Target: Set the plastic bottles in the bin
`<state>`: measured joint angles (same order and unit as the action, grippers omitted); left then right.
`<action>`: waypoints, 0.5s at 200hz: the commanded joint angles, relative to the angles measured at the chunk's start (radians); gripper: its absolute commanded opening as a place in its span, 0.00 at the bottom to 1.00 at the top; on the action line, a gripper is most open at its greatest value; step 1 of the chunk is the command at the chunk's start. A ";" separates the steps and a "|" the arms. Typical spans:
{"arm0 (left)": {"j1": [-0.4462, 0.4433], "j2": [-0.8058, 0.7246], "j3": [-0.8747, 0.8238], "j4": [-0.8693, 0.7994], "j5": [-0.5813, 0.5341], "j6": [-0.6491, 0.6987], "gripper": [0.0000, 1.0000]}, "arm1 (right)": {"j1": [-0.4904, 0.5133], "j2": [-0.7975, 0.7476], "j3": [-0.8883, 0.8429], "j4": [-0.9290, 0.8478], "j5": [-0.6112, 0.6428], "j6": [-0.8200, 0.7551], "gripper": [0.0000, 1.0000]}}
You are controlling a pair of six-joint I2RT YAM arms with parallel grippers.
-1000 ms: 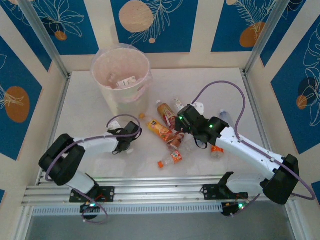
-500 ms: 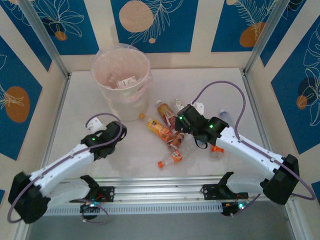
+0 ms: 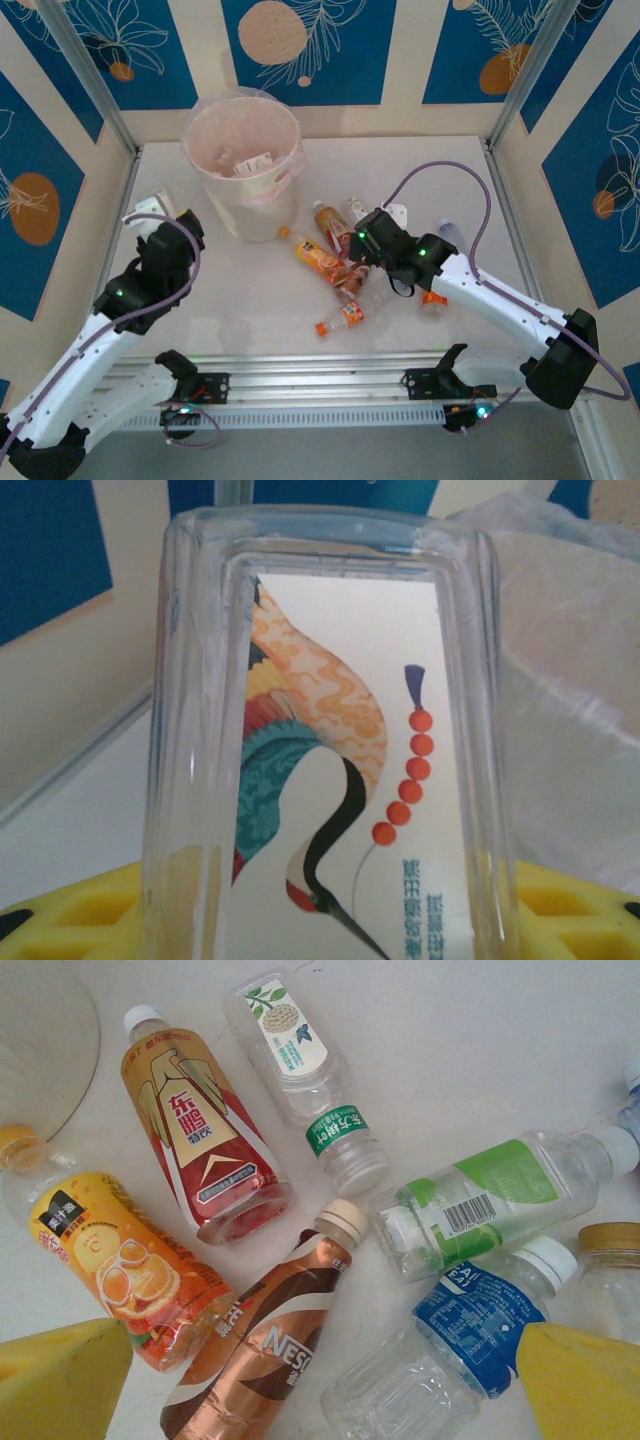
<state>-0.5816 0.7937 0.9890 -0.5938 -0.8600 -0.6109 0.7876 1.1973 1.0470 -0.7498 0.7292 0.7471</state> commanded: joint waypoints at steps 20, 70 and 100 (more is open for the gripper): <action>0.114 0.106 0.180 0.163 0.298 0.320 0.46 | -0.006 -0.002 0.031 -0.002 0.004 -0.003 0.99; 0.210 0.371 0.524 0.112 0.618 0.552 0.46 | -0.006 -0.024 0.020 -0.014 0.007 0.012 0.99; 0.281 0.541 0.740 0.028 0.830 0.617 0.46 | -0.006 -0.044 0.009 -0.025 0.014 0.021 0.99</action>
<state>-0.3588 1.2358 1.5852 -0.4984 -0.2844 -0.1120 0.7856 1.1877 1.0470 -0.7528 0.7292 0.7483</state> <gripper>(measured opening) 0.577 0.992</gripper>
